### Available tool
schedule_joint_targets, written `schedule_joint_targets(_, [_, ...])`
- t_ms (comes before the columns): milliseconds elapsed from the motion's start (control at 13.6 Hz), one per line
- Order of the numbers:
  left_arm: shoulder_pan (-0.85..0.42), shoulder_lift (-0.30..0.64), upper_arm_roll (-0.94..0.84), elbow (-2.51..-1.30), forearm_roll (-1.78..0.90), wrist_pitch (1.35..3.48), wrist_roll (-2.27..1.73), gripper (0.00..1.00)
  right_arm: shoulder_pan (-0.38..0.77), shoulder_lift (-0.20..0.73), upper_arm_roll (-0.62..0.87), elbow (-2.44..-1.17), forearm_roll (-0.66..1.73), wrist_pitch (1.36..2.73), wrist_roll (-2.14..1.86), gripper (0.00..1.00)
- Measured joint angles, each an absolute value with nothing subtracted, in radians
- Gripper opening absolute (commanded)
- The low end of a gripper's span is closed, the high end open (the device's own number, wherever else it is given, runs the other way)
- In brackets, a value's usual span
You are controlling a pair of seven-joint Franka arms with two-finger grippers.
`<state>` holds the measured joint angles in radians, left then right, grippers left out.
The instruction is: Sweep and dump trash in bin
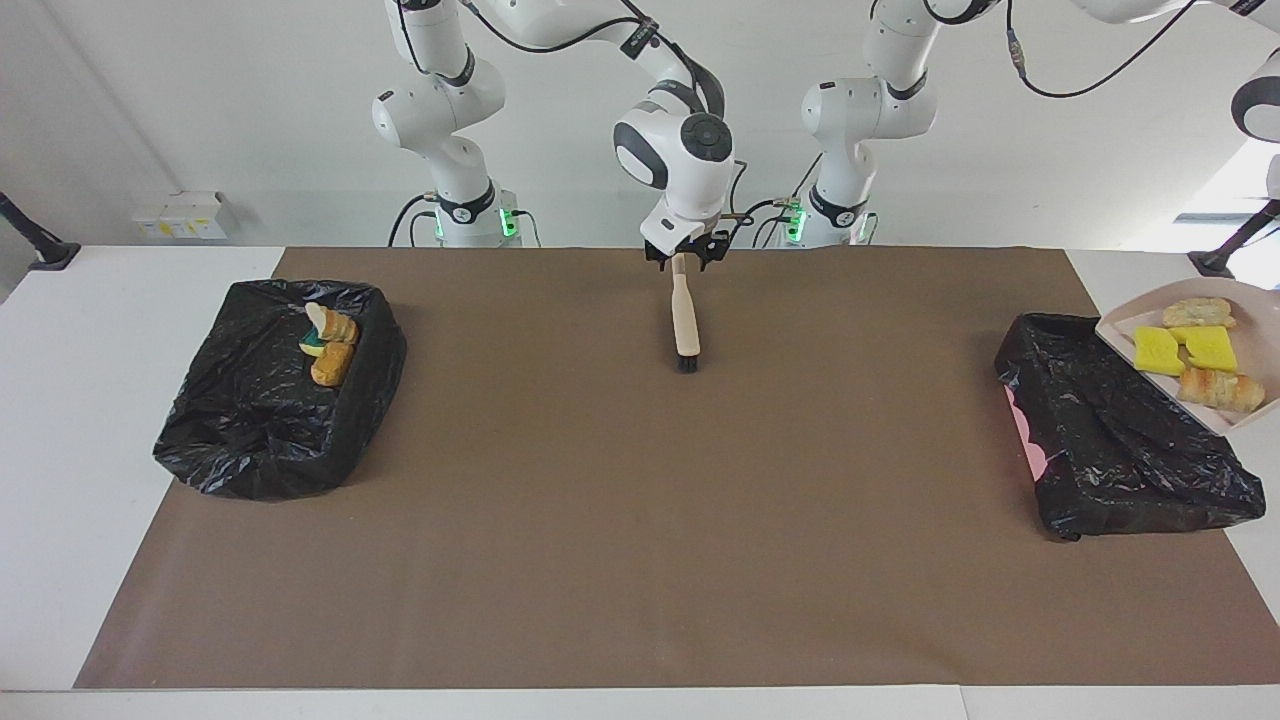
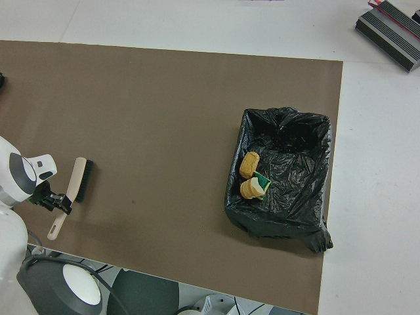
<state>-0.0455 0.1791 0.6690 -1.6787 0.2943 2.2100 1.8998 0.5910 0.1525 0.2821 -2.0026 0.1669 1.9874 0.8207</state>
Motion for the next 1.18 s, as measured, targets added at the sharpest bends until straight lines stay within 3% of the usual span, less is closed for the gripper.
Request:
schedule_joint_targets(516, [-0.063, 0.194, 0.66, -1.681, 0.566, 2.239, 1.853, 0.0, 0.396, 0.093, 0.278, -1.881, 0.167, 1.895, 0.719, 1.0])
schedule_joint_targets(885, [-0.113, 0.193, 0.657, -1.676, 0.763, 2.155, 1.677, 0.0, 0.291, 0.08, 0.275, -1.809, 0.166, 1.881, 0.674, 1.0])
schedule_joint_targets(1180, [-0.128, 0.183, 0.621, -1.636, 0.854, 2.068, 1.66, 0.0, 0.201, 0.075, 0.272, -1.722, 0.164, 1.78, 0.496, 1.0])
